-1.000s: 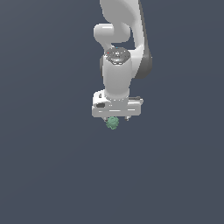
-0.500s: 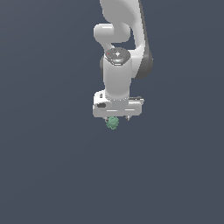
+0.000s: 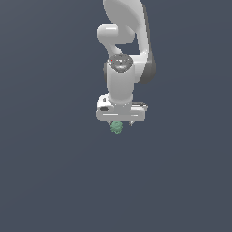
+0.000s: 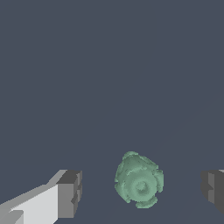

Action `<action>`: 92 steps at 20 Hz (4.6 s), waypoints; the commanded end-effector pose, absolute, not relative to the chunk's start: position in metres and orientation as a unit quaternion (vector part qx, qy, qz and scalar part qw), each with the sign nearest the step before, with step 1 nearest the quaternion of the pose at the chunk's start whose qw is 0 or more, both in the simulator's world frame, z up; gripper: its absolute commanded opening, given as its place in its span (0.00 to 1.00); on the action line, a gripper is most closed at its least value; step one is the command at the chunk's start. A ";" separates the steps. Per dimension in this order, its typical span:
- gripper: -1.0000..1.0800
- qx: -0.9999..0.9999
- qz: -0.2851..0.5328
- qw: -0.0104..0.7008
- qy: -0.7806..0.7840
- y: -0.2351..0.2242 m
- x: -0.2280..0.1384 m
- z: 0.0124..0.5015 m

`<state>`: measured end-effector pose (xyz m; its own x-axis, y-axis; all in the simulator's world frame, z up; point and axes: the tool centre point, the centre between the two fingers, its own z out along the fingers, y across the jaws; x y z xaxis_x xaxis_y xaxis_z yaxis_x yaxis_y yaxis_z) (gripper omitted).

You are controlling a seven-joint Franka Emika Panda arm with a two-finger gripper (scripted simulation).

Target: Pick up the object and move it to a goal position.

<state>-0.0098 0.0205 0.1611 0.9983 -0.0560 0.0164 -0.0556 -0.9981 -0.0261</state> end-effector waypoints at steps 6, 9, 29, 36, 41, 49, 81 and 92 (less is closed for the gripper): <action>0.96 -0.994 -0.004 0.009 0.109 0.015 -0.031 0.134; 0.96 -0.989 -0.003 0.007 0.149 0.012 -0.042 0.121; 0.96 -0.968 0.000 0.000 0.252 0.004 -0.073 0.089; 0.96 -0.967 0.000 0.000 0.254 0.004 -0.074 0.063; 0.96 -0.967 0.000 0.000 0.255 0.003 -0.075 0.044; 0.00 -0.967 0.000 0.000 0.255 0.004 -0.074 0.039; 0.00 -0.967 0.000 -0.001 0.255 0.055 -0.073 0.200; 0.00 -0.967 0.000 -0.001 0.255 0.086 -0.069 0.293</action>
